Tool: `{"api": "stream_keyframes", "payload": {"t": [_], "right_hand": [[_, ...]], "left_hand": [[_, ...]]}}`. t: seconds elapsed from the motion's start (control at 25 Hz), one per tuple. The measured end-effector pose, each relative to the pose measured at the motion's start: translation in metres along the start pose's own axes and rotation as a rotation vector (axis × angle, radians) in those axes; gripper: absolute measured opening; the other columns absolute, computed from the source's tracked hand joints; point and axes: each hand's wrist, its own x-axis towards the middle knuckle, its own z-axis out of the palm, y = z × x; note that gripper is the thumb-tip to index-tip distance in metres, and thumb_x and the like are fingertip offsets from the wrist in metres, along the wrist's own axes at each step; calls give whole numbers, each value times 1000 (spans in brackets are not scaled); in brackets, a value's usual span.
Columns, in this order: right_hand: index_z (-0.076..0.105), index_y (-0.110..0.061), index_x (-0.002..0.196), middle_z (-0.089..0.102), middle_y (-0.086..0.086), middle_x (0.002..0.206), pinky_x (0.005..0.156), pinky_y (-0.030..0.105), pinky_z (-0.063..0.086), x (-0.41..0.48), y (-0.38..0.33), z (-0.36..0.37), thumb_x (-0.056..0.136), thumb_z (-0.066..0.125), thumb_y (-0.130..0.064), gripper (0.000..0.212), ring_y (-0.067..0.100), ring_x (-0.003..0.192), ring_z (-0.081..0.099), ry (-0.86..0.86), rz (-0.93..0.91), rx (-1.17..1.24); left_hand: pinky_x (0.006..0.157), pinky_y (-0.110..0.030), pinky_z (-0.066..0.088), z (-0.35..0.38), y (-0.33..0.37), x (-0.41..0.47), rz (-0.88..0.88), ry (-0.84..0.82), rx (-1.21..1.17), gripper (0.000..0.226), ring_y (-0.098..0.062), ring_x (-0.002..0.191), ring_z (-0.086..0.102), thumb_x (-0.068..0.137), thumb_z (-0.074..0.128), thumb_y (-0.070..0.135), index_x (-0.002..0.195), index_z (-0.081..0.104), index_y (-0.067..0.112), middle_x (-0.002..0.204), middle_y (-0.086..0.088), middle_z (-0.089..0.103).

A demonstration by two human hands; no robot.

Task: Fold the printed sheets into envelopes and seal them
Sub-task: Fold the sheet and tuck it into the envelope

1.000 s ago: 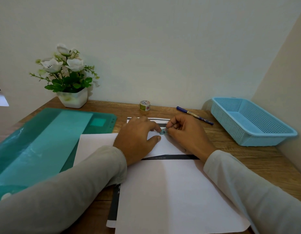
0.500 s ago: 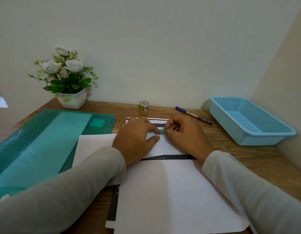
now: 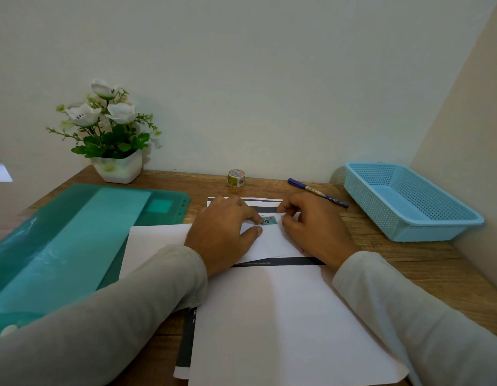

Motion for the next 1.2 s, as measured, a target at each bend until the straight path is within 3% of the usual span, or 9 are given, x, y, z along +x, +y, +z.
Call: {"api": "stream_keyframes", "payload": {"t": [0.2, 0.44, 0.68, 0.92, 1.04, 1.2], "right_hand": [[69, -31, 126, 64, -4, 123, 88, 22, 43, -6, -5, -3, 105, 52, -29, 27, 14, 109, 58, -99, -129, -223], [56, -32, 143, 56, -2, 127, 78, 22, 38, -11, -8, -1, 107, 42, -34, 39, 15, 105, 56, -175, -211, -367], [56, -31, 142, 58, -2, 133, 92, 26, 47, -16, -11, -6, 107, 45, -35, 37, 17, 114, 58, -184, -241, -424], [55, -31, 141, 58, -3, 131, 86, 26, 49, -17, -13, -5, 107, 41, -38, 37, 16, 109, 58, -152, -219, -396], [56, -31, 140, 57, -4, 129, 77, 24, 42, -19, -12, -3, 107, 36, -43, 40, 14, 104, 57, -149, -242, -413], [51, -34, 146, 52, -5, 136, 81, 22, 38, -16, -13, -2, 107, 39, -39, 41, 15, 113, 54, -224, -281, -378]], "left_hand": [[108, -37, 39, 0, 1, 1, -6, -7, 11, 38, -14, 123, 44, 97, 47, 53, 126, 65, 35, 135, 9, 57], [102, -36, 41, -1, 6, -4, 55, -11, 170, 45, -17, 123, 43, 102, 35, 50, 140, 53, 34, 137, 7, 51], [105, -35, 39, -3, 8, -5, 47, -35, 193, 47, -16, 125, 41, 102, 33, 51, 141, 52, 33, 140, 8, 49], [108, -36, 37, -2, 7, -4, 37, -36, 189, 49, -16, 128, 41, 102, 33, 52, 142, 52, 31, 142, 7, 49], [109, -36, 35, -1, 6, -3, 20, -35, 182, 51, -16, 129, 40, 101, 35, 54, 143, 50, 30, 143, 7, 48], [110, -36, 34, 1, 5, -2, -3, -14, 150, 51, -16, 129, 41, 100, 39, 55, 141, 53, 30, 142, 6, 50]]}}
